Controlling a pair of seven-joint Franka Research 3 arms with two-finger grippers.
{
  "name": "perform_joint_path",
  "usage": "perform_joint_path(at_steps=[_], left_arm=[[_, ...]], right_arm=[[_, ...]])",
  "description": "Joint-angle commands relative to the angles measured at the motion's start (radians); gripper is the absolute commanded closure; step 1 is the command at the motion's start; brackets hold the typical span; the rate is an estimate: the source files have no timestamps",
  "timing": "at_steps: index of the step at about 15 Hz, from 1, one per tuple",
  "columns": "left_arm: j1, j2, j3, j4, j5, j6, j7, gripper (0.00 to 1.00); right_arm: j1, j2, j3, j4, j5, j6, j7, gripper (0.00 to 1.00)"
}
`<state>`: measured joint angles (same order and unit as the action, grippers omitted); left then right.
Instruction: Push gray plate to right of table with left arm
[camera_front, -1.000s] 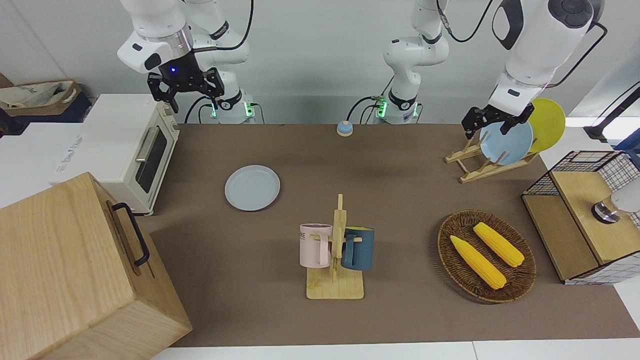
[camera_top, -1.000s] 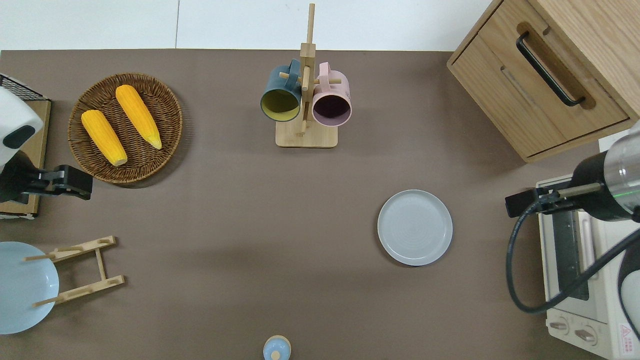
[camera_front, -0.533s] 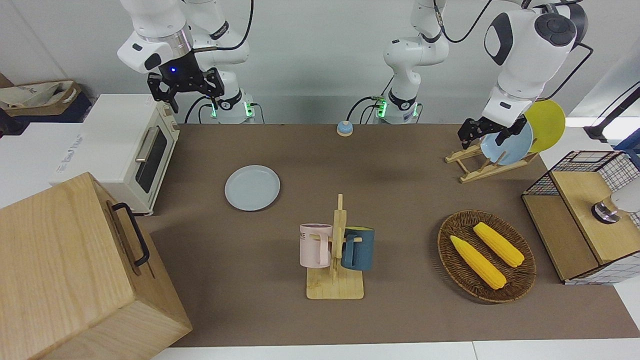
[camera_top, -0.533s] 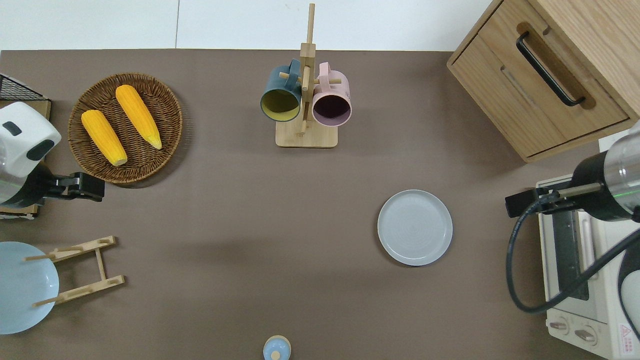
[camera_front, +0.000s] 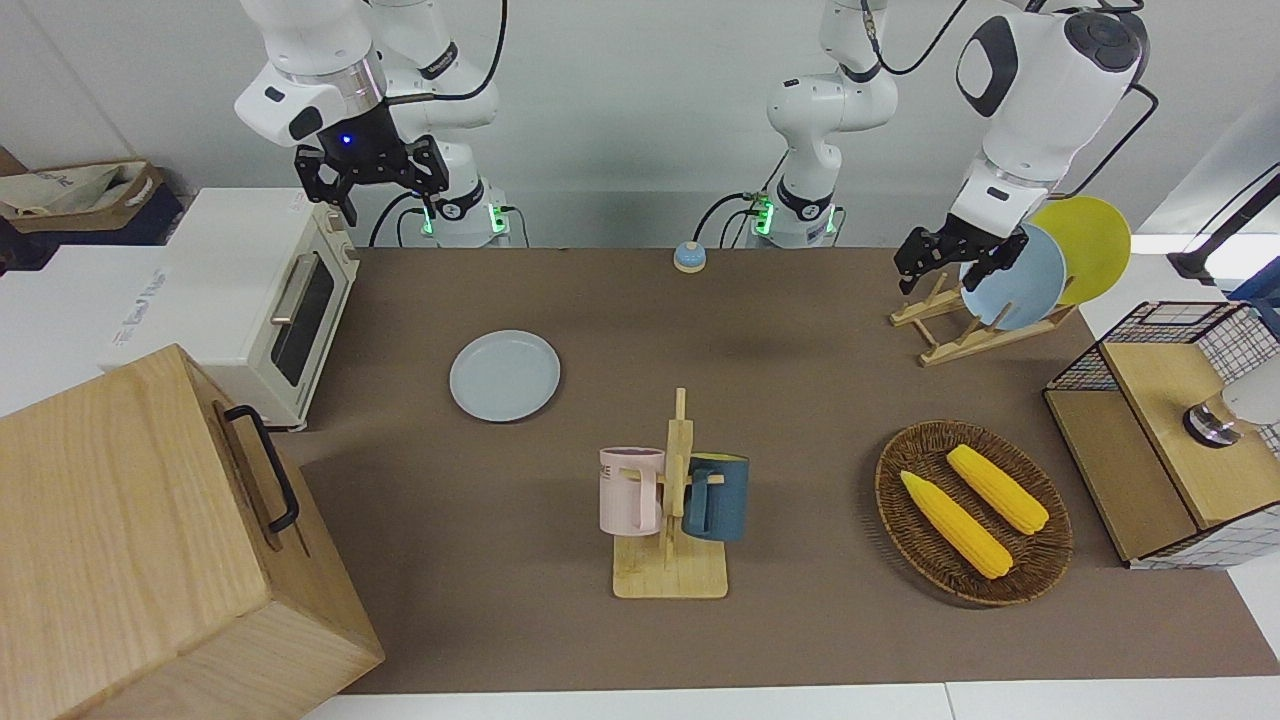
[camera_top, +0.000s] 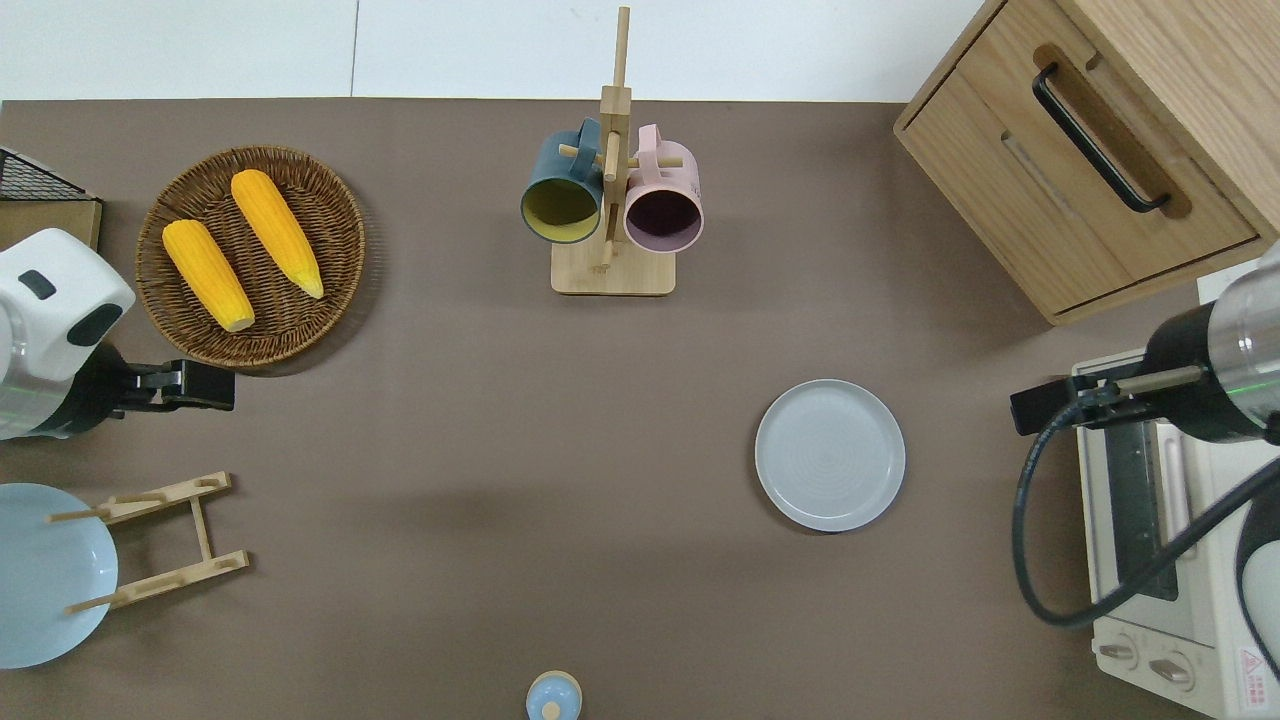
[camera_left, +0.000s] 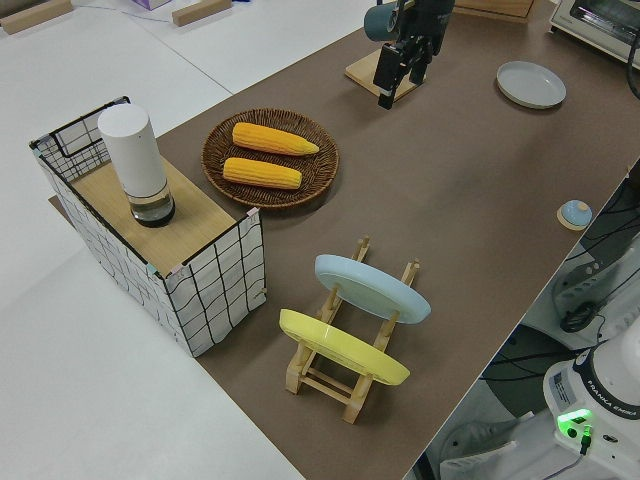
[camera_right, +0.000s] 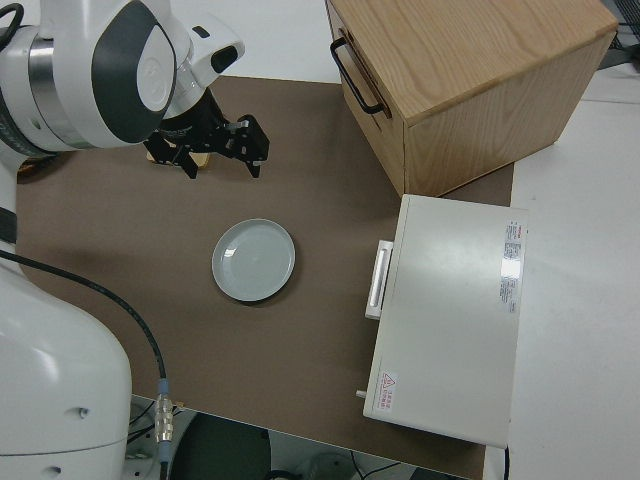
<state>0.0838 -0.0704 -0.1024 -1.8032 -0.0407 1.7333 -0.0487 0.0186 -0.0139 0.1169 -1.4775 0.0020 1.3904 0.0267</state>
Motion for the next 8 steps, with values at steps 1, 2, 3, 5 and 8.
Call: perform_joint_path(at_steps=[1,2,3,5,8], left_arm=[[0.005,-0.026,0.004,-0.027,-0.013,0.018,0.015,0.00],[0.007,-0.026,0.004,-0.027,-0.013,0.020,0.015,0.00],[0.005,-0.026,0.004,-0.027,-0.010,0.018,0.015,0.00],[0.007,-0.025,0.003,-0.027,-0.008,0.017,0.013,0.00],[0.005,-0.025,0.003,-0.027,-0.008,0.012,0.012,0.00]], right_arm=[[-0.020,-0.003,0.015,0.008,0.010,-0.014,0.002,0.017],[-0.020,-0.003,0.013,0.008,0.010,-0.014,0.001,0.017],[-0.020,-0.003,0.013,0.008,0.010,-0.014,0.002,0.017],[-0.020,-0.003,0.013,0.008,0.010,-0.014,0.001,0.017],[-0.020,-0.003,0.013,0.008,0.010,-0.014,0.001,0.017]])
